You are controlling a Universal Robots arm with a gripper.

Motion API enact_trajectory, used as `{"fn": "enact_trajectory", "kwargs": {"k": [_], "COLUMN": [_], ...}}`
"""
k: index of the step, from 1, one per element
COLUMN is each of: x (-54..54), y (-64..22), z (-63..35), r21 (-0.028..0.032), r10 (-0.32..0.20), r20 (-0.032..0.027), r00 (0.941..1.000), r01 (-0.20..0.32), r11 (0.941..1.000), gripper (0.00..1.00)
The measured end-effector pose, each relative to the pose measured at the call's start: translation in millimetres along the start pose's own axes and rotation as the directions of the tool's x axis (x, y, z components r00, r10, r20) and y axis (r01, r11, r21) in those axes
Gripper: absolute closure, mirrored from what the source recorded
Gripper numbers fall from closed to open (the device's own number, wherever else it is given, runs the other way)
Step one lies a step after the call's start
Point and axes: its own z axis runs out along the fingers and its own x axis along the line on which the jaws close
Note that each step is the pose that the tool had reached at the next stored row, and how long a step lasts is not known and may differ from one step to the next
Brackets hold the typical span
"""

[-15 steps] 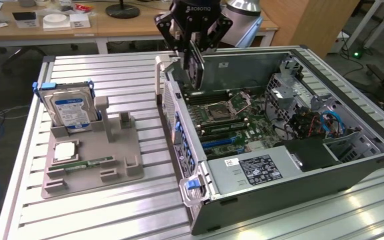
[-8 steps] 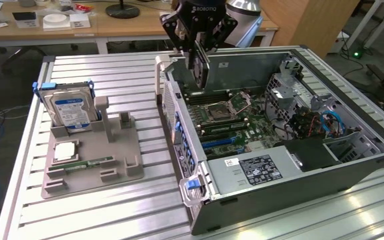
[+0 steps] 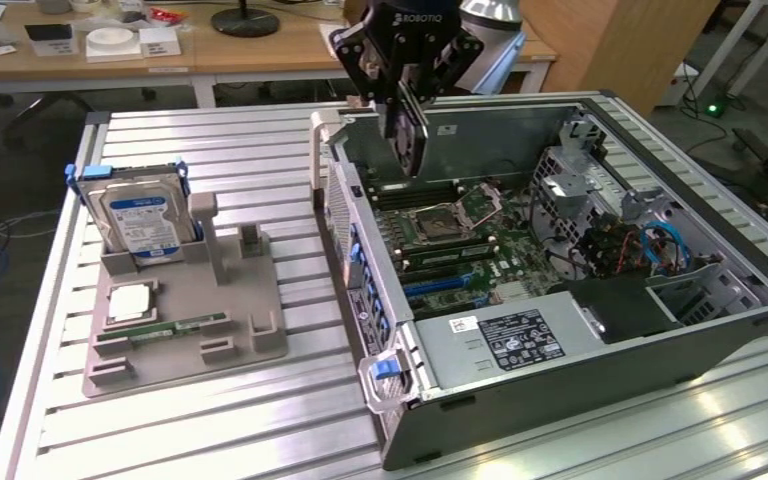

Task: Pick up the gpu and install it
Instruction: 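Pick up the gpu and move the gpu toward the slot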

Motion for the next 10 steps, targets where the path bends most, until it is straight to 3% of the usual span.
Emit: {"fn": "enact_trajectory", "kwargs": {"k": [10], "x": [-9.9], "y": [0.1], "z": [0.3], "r21": [0.0000], "r10": [0.000], "r20": [0.0000], "r00": [1.0000], "r01": [0.000], "r11": [1.0000], "gripper": [0.72]}}
